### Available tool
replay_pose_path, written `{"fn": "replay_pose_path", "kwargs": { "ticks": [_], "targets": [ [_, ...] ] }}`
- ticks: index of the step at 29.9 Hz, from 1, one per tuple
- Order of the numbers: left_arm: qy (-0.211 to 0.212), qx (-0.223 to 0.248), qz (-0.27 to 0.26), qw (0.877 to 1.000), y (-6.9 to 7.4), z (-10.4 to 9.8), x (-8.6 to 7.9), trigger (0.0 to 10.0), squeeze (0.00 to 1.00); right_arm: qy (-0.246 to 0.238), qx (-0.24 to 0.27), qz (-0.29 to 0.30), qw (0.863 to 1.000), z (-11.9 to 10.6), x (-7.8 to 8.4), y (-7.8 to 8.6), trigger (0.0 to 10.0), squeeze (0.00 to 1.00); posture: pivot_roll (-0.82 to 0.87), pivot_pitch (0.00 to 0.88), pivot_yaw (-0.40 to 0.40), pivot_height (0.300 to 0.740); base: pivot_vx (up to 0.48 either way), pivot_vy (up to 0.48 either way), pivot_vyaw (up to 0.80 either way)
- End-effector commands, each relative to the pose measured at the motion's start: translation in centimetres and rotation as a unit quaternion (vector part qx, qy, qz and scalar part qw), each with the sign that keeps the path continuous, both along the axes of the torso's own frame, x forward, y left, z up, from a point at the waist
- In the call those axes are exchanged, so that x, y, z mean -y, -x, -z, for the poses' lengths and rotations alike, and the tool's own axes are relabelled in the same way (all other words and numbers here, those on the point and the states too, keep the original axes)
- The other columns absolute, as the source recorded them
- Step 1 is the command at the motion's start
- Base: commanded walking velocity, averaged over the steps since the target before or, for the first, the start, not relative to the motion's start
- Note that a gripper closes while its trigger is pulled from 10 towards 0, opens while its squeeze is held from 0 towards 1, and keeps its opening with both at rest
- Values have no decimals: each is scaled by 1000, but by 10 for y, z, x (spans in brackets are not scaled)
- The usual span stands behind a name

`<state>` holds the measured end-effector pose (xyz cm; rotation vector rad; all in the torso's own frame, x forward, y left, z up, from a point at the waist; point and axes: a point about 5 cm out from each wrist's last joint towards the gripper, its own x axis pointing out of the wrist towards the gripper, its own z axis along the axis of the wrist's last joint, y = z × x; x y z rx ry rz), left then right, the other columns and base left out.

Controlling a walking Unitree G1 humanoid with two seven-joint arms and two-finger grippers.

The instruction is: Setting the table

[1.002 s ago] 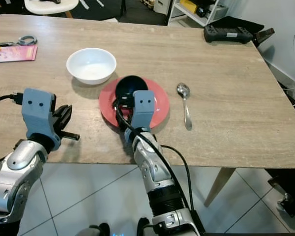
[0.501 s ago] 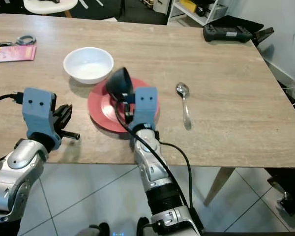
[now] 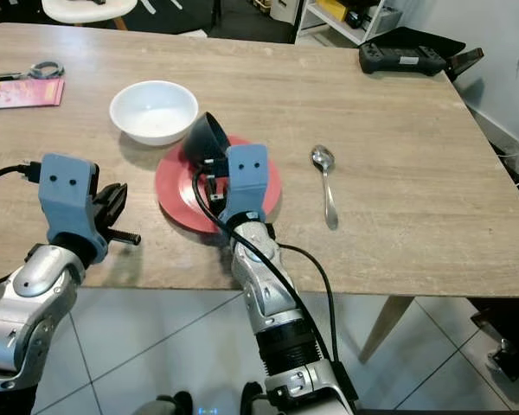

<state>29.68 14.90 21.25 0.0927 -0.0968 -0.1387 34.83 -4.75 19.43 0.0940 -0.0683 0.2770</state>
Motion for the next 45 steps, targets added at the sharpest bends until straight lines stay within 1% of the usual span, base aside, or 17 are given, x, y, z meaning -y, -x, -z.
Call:
{"fn": "replay_pose_path", "kwargs": {
  "ticks": [1,2,4,5,6,13,17,22,26,27,28,29,32,34,38,40,45],
  "targets": [
    [-1,-8,-1,1000,0,5,1,10000,0,-41,-52,-3,998,12,1,3,10000,0,87,206,23,740,0,0,0],
    [-1,-8,-1,1000,0,5,1,10000,0,-41,-52,-3,998,12,1,3,10000,0,87,206,23,740,0,0,0],
    [-1,-8,-1,1000,0,5,1,10000,0,-84,-99,-18,991,19,0,4,10000,0,87,206,23,740,0,0,0],
    [-1,-8,-1,1000,0,5,1,10000,0,-84,-99,-18,991,19,0,4,10000,0,87,206,23,740,0,0,0],
    [-1,-8,-1,1000,-1,5,1,10000,0,-117,-123,-25,985,22,-1,5,10000,0,87,206,23,740,0,0,0],
    [0,-7,0,1000,-1,5,1,10000,0,-172,-164,-58,970,24,-11,7,10000,0,85,198,22,740,0,0,0],
    [0,-7,-1,1000,-1,5,1,10000,0,-165,-164,-57,971,25,-12,7,10000,0,85,198,22,740,0,0,0],
    [1,-7,-2,1000,-1,5,1,10000,0,-209,-128,-87,965,12,-22,8,10000,0,87,198,20,740,0,0,0],
    [1,-7,-1,1000,-2,5,1,10000,0,-192,-88,-88,973,4,-22,6,10000,0,87,204,23,740,0,0,0],
    [1,-7,-1,1000,-2,5,1,10000,0,-167,-55,-84,981,0,-21,5,10000,0,88,205,24,740,0,0,0],
    [1,-7,-1,1000,-2,5,1,10000,0,-167,-55,-84,981,0,-21,5,10000,0,88,205,24,740,0,0,0],
    [1,-7,0,1000,-2,5,1,10000,0,-130,-20,-88,988,-5,-24,5,10000,0,89,207,25,740,0,0,0],
    [1,-7,0,1000,-2,5,1,10000,0,-113,-18,-93,989,-4,-27,5,10000,0,89,207,26,740,0,0,0],
    [1,-7,0,1000,-2,4,1,10000,0,-80,-7,-95,992,-4,-31,4,10000,0,88,210,26,740,0,0,0],
    [1,-7,0,1000,-2,4,1,10000,0,-63,-3,-98,993,-3,-33,4,10000,0,86,212,26,740,0,0,0],
    [2,-8,1,1000,-1,5,2,10000,0,-35,-16,-100,994,6,-37,2,10000,0,85,213,25,740,0,0,0],
    [3,-8,1,1000,-1,4,2,10000,0,-39,-18,-79,996,9,-34,-4,10000,0,92,220,26,740,0,0,0]
  ]
}}
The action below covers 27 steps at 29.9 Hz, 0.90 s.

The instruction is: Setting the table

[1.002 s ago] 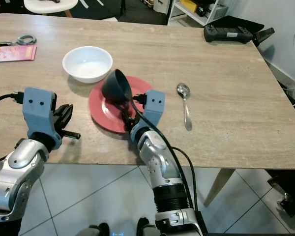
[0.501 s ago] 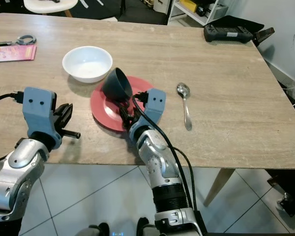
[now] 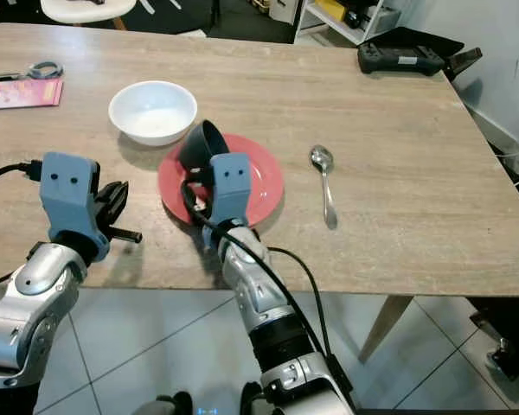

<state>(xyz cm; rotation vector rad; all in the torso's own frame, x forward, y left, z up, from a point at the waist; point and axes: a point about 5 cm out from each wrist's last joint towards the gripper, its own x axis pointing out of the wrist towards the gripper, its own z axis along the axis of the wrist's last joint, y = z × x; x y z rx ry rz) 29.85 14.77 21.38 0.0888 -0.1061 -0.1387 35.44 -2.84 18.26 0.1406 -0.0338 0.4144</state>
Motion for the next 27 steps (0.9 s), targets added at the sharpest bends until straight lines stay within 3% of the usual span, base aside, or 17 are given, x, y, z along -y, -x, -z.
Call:
{"fn": "replay_pose_path", "kwargs": {
  "ticks": [1,8,12,18,21,27],
  "targets": [
    [0,-13,0,1000,1,6,0,10000,0,-24,0,9,1000,-4,-10,-1,10000,0,96,223,27,740,0,0,0],
    [-6,-14,-4,1000,3,5,-4,10000,0,-58,36,77,995,-25,29,-13,10000,0,107,226,32,740,0,0,0],
    [-7,-15,-3,1000,2,5,-4,10000,0,-48,58,92,993,-30,47,-13,10000,0,97,222,42,740,0,0,0],
    [-5,-14,9,1000,-2,5,1,10000,0,-10,43,77,996,-11,45,-13,10000,0,86,221,55,740,0,0,0],
    [-5,-13,14,1000,-3,3,3,10000,0,9,26,42,999,4,34,-12,10000,0,89,223,59,740,0,0,0],
    [-5,-12,14,1000,-3,2,3,10000,0,34,18,45,998,10,28,-16,10000,0,98,224,60,740,0,0,0]
  ]
}}
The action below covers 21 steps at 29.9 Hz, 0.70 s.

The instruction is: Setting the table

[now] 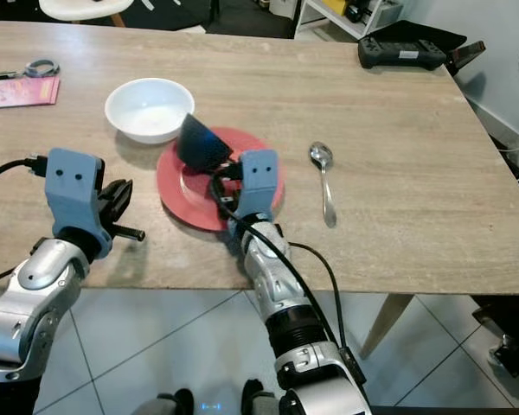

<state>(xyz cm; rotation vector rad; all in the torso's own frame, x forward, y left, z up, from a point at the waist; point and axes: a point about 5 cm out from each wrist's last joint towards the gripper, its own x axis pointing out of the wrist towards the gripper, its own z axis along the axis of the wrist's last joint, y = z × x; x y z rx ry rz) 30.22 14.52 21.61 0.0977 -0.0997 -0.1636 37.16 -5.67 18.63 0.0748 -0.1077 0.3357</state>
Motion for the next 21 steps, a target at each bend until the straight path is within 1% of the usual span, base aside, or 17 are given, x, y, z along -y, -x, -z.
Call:
{"fn": "replay_pose_path", "kwargs": {
  "ticks": [1,6,8,10,13,14,15,16,17,18,19,20,21],
  "targets": [
    [0,-9,1,1000,1,4,-1,10000,0,9,-25,14,1000,12,-2,-1,10000,0,104,225,59,740,0,0,0],
    [-3,-10,-4,1000,3,4,-3,10000,0,-9,-31,47,998,6,-9,-8,10000,0,112,228,52,740,0,0,0],
    [-3,-10,-4,1000,3,4,-3,10000,0,-9,-30,47,998,6,-10,-9,10000,0,112,228,52,740,0,0,0],
    [-2,-9,-5,1000,4,4,-3,10000,0,0,-26,65,998,1,-12,-11,10000,0,112,229,46,740,0,0,0],
    [-5,-8,-4,1000,5,4,-2,10000,0,8,6,61,998,-11,-13,-10,10000,0,113,227,42,740,0,0,0],
    [-8,-6,-3,1000,5,3,-2,10000,0,17,26,56,998,-18,-12,-10,10000,0,113,227,41,740,0,0,0],
    [-9,-5,-1,1000,5,2,-2,10000,0,16,45,47,998,-24,-9,-7,10000,0,110,225,39,740,0,0,0],
    [-11,-4,0,1000,5,2,-2,10000,0,15,58,41,997,-28,-8,-6,10000,0,110,225,39,740,0,0,0],
    [-11,-4,0,1000,5,2,-2,10000,0,15,58,41,997,-28,-8,-6,10000,0,110,225,39,740,0,0,0],
    [-11,-2,3,1000,6,0,-2,10000,0,16,85,36,996,-35,-2,-3,10000,0,109,222,37,740,0,0,0],
    [-10,0,5,1000,6,-1,-2,10000,0,19,98,36,994,-38,2,-1,10000,0,109,222,37,740,0,0,0],
    [-5,3,9,1000,6,-4,-3,10000,0,14,117,39,992,-43,14,5,10000,0,108,218,35,740,0,0,0],
    [-1,6,11,1000,6,-6,-3,10000,0,11,129,40,991,-46,22,9,10000,0,108,218,35,740,0,0,0]
  ]
}}
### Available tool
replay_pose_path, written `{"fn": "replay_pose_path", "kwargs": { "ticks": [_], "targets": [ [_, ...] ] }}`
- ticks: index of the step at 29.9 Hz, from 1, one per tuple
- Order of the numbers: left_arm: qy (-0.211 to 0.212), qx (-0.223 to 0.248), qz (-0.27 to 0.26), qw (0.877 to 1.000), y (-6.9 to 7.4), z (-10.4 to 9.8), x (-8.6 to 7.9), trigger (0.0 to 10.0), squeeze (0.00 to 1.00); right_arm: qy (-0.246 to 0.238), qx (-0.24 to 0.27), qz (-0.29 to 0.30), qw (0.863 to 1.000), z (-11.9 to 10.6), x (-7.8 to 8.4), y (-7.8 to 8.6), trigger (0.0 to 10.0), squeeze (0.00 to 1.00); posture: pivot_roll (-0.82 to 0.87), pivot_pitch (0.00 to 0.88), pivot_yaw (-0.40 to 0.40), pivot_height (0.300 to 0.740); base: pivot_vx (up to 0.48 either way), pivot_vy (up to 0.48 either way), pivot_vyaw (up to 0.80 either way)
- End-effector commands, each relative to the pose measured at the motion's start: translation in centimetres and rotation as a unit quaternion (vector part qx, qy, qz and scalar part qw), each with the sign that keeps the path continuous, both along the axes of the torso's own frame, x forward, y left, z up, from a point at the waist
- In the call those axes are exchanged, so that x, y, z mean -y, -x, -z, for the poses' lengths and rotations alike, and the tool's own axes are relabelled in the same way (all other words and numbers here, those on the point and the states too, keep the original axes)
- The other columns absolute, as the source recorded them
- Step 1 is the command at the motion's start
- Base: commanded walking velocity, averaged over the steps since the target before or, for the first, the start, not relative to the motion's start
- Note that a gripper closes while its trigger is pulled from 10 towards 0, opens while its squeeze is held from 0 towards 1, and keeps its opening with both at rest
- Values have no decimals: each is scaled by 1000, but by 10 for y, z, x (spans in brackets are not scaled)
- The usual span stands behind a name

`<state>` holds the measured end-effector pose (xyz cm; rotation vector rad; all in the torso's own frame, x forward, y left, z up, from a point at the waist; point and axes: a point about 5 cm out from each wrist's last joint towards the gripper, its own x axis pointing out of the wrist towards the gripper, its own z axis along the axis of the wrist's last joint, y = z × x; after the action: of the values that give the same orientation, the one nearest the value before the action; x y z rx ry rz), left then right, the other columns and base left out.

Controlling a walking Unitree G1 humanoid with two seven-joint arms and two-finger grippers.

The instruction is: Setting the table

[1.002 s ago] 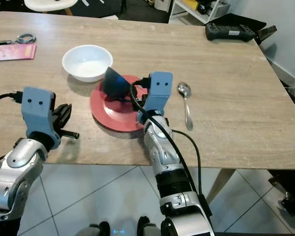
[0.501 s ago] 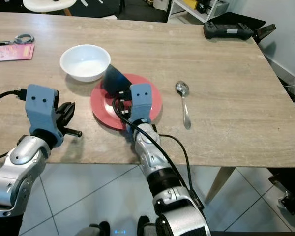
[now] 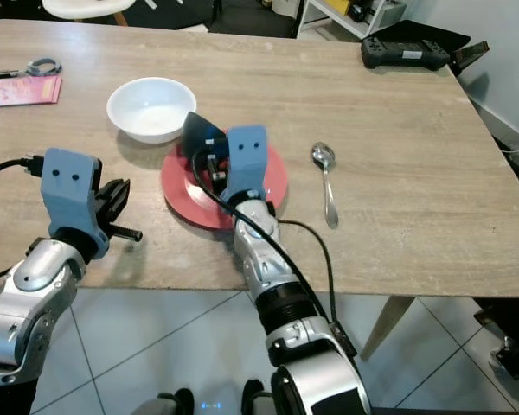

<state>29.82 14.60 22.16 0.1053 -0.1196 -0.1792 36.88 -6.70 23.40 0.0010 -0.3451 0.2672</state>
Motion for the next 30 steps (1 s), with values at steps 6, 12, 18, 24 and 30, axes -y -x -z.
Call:
{"fn": "replay_pose_path", "kwargs": {
  "ticks": [6,12,18,24,30],
  "targets": [
    [16,1,15,1000,6,-2,-1,10000,0,-67,36,25,997,-4,51,35,10000,0,88,208,38,740,0,0,0],
    [-1,20,17,1000,11,0,5,10000,0,-56,53,111,991,6,70,54,10000,0,67,184,33,740,0,0,0],
    [-6,34,-13,999,14,4,3,10000,0,-18,15,107,994,29,82,61,10000,0,68,164,25,740,0,0,0],
    [-5,21,-26,999,18,15,3,10000,0,-14,-13,90,996,41,84,62,10000,0,69,159,15,740,0,0,0],
    [9,10,-40,999,15,19,3,10000,0,-17,-19,91,996,42,82,58,10000,0,66,157,10,740,0,0,0]
  ]
}}
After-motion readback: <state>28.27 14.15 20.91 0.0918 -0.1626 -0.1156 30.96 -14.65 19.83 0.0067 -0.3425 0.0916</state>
